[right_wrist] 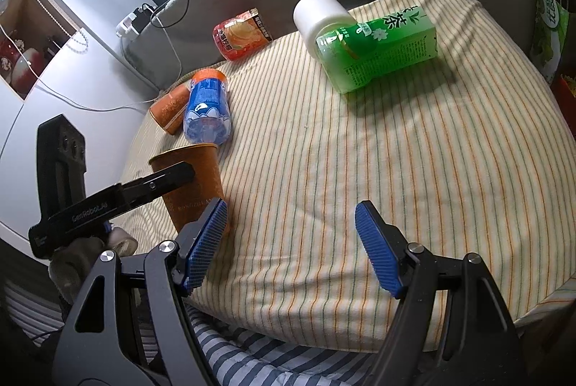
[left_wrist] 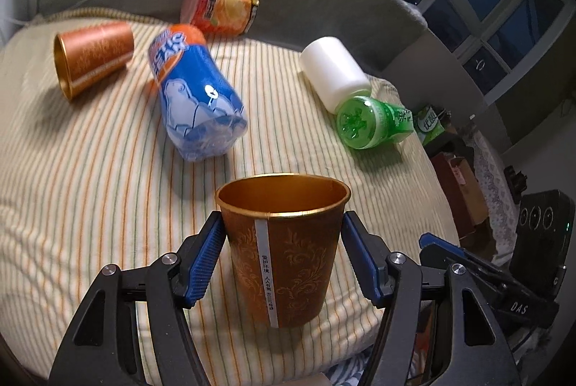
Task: Flip cup upright
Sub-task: 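Hold the upright copper cup with the left gripper and set it down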
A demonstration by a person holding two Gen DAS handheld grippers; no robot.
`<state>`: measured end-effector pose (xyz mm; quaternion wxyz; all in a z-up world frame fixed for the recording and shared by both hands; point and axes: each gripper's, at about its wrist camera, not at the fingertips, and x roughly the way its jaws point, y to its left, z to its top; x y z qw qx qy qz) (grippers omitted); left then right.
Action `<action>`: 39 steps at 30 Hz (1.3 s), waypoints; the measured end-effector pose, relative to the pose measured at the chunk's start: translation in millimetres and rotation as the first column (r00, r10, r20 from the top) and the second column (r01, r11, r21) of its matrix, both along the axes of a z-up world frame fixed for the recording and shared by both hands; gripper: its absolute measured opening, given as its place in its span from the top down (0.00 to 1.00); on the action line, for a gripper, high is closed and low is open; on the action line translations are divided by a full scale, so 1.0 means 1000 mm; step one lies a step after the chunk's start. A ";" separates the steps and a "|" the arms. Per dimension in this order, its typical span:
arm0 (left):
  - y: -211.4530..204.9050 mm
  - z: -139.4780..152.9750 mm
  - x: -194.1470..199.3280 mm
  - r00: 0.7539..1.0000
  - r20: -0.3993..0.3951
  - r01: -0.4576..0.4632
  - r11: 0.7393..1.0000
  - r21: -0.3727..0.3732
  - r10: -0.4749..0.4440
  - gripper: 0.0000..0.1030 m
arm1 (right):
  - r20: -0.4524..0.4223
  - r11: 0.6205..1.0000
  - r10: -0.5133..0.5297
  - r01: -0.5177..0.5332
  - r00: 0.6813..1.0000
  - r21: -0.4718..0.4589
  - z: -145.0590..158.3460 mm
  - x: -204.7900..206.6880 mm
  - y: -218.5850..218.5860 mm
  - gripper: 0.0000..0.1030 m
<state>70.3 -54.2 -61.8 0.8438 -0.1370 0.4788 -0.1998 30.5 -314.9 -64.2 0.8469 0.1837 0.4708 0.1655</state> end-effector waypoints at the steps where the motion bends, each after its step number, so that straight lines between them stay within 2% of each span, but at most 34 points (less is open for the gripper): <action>1: -0.001 0.002 -0.001 1.000 0.014 0.000 1.000 0.007 0.000 0.36 | 0.001 1.000 -0.002 0.002 1.000 0.002 0.000 0.000 0.000 0.26; 14: -0.013 0.014 -0.012 0.989 0.149 -0.020 0.995 0.094 0.006 0.37 | 0.040 0.999 -0.053 0.052 0.998 0.006 0.003 -0.006 -0.010 0.26; 23: -0.023 0.013 -0.018 0.970 0.243 -0.047 0.979 0.198 -0.003 0.37 | 0.056 0.997 -0.083 0.084 0.995 0.001 0.004 -0.010 -0.017 0.26; 30: -0.026 0.010 -0.019 0.966 0.258 -0.051 0.974 0.223 -0.009 0.37 | 0.053 0.995 -0.095 0.095 0.994 0.004 0.003 -0.010 -0.020 0.26; 39: -0.023 0.004 -0.025 0.969 0.247 -0.041 0.975 0.220 -0.015 0.37 | 0.055 0.996 -0.093 0.093 0.994 0.005 0.003 -0.010 -0.021 0.26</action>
